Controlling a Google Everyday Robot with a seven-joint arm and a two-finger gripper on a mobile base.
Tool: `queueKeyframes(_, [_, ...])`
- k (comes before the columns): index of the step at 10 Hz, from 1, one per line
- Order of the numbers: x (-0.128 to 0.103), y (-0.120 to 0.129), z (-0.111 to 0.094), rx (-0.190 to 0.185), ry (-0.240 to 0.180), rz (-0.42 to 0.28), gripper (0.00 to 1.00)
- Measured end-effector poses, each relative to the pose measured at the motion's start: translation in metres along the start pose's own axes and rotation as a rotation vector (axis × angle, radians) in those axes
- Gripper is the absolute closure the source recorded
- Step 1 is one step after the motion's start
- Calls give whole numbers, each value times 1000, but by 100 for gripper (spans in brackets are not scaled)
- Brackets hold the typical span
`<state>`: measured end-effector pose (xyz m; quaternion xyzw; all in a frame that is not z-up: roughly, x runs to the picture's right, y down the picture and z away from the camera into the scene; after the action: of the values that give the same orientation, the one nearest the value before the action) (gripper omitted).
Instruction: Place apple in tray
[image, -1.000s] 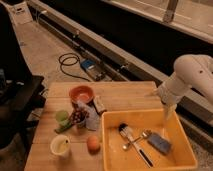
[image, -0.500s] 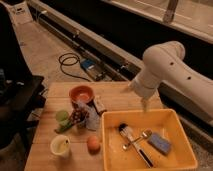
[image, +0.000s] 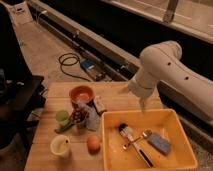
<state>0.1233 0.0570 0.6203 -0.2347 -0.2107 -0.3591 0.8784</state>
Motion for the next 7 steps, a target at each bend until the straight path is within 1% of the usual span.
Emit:
queueKeyframes(1, [-1,-1,-1,-1,13,-11,20])
queueKeyframes(2, [-10,-9,-1,-5,40,-50,20])
queueKeyframes(4, [-29,-26,4,-9,56,-96,20])
queueKeyframes(6, [-67,-52,12,-6,63,-171,20])
queueKeyframes(7, [-80,-58,16,-6,58,-196,20])
